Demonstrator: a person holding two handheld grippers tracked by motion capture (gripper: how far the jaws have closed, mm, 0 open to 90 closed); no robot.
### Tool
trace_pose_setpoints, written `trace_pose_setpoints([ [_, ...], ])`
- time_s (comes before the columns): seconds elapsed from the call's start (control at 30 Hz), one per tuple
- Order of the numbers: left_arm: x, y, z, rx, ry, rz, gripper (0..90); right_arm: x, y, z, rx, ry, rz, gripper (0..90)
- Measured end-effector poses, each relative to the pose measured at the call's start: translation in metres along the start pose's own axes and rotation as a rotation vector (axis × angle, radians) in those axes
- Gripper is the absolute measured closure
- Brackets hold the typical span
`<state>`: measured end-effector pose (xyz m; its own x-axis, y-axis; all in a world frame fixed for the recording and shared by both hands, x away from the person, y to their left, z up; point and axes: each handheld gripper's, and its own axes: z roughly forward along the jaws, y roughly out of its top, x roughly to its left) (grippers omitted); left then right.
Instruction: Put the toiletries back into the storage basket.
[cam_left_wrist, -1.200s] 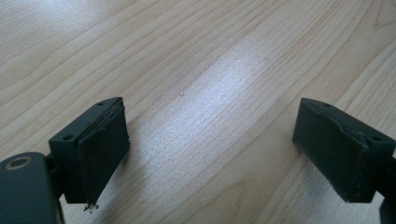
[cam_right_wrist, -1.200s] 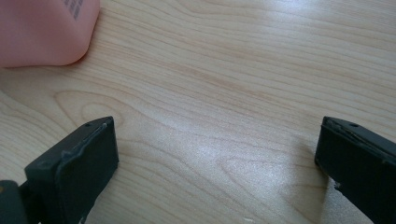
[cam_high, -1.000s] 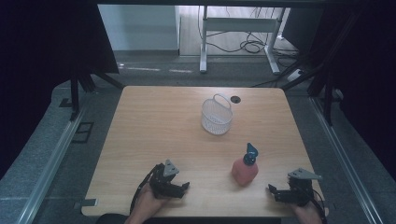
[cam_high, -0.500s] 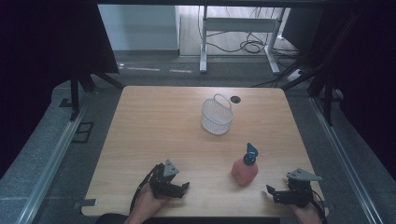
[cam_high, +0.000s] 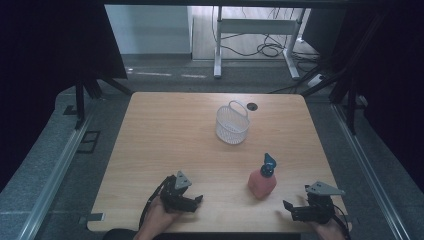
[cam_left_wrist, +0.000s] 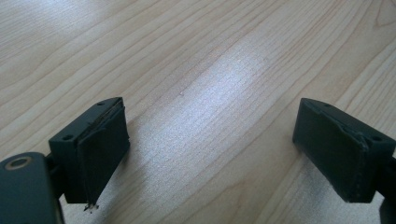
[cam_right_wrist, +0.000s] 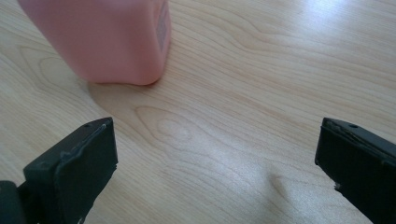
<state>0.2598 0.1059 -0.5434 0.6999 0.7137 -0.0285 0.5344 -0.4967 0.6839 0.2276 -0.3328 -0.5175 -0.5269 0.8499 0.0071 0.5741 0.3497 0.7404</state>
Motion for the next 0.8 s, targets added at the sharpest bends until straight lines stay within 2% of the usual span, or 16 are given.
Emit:
trace_pose_setpoints([
  [0.27,0.0,0.0,0.0,0.0,0.0,0.001,10.2,0.005,0.006,-0.005,-0.021,0.012,-0.012,0.0],
  [0.4,0.0,0.0,0.0,0.0,0.0,0.0,10.2,0.006,0.009,-0.007,-0.048,0.031,-0.005,0.0],
  [0.47,0.0,0.0,0.0,0.0,0.0,0.001,10.2,0.008,0.012,-0.008,-0.064,0.056,0.002,0.0],
  [0.8,0.0,0.0,0.0,0.0,0.0,0.0,10.2,0.017,0.022,-0.011,-0.096,0.09,-0.015,0.0],
])
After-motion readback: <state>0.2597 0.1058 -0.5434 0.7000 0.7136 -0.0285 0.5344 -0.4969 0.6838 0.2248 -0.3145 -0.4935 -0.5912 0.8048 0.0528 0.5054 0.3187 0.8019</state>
